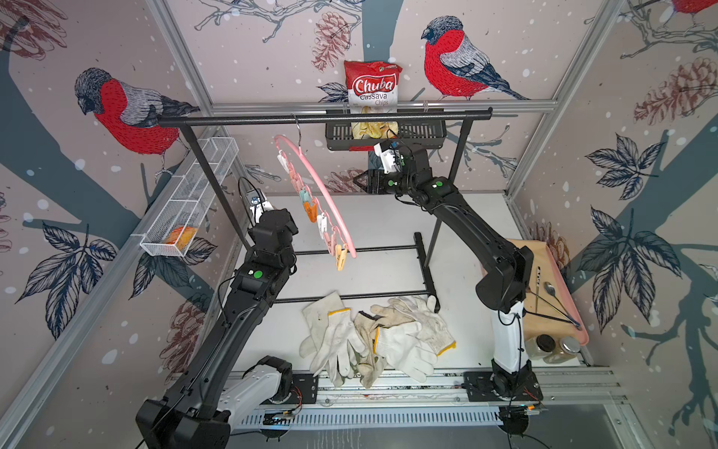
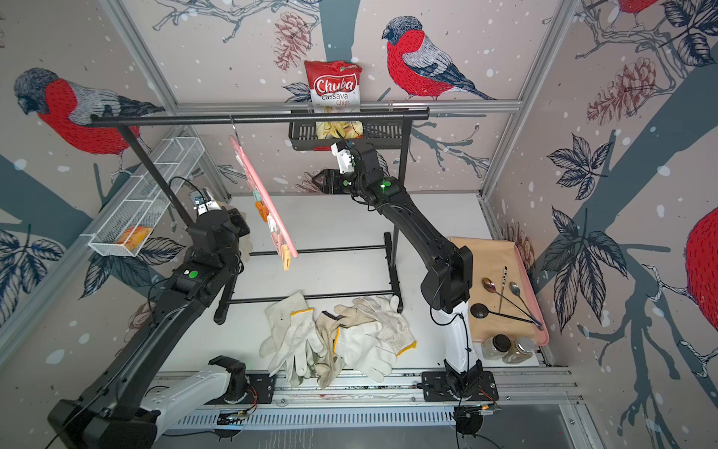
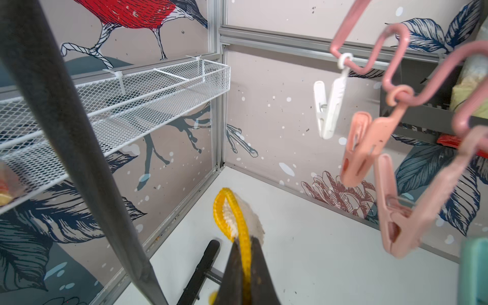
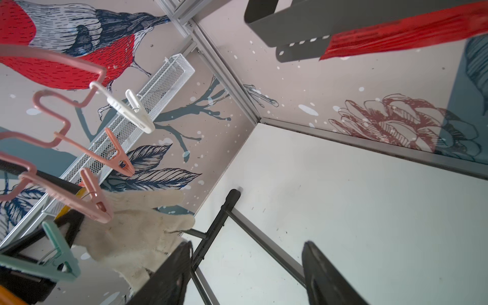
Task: Clip the gloves onto a hanger to dry
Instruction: Adjust the hanger on the clothesline.
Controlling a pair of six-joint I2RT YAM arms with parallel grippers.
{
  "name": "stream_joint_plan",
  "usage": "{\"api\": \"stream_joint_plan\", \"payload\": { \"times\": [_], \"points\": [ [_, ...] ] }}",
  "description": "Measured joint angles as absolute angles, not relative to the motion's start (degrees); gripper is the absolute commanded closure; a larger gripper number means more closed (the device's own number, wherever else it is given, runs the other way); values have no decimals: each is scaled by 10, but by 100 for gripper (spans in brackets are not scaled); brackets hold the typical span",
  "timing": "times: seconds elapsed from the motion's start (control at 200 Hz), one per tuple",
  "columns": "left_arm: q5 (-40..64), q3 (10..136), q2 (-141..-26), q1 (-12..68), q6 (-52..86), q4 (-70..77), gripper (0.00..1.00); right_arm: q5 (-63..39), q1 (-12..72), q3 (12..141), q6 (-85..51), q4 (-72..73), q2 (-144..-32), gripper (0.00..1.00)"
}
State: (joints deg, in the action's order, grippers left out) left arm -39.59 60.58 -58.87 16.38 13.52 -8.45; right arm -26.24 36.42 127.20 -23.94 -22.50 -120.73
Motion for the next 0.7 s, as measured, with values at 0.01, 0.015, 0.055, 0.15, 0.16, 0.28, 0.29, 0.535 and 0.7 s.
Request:
{"api": "stream_joint_plan", "payload": {
  "times": [0.01,0.015,0.055,0.15,0.16,0.28,0.29,0.535,0.7],
  "points": [
    [-396,606,-590,163,135,-83,100,-264,365,1272,-239,-225,-1208,32],
    [-396,606,-591,161,135,-82,100,-266,365,1272,-239,-225,-1208,32],
    [-394,608,-596,154,134,-77,100,-275,365,1272,-239,-224,-1209,32],
    [-331,610,-606,117,120,-59,100,-294,365,1269,-239,-213,-1211,32],
    [-325,610,-608,112,120,-58,100,-295,365,1269,-239,-212,-1211,32],
    [-221,634,-634,62,110,-55,100,-312,366,1268,-238,-195,-1211,32],
    [-211,635,-637,58,109,-54,100,-314,367,1268,-238,-194,-1211,32],
    [-54,639,-676,2,88,-34,100,-334,373,1263,-227,-180,-1212,33],
    [34,601,-691,-2,72,52,100,-329,376,1256,-219,-171,-1209,35]
  ]
}}
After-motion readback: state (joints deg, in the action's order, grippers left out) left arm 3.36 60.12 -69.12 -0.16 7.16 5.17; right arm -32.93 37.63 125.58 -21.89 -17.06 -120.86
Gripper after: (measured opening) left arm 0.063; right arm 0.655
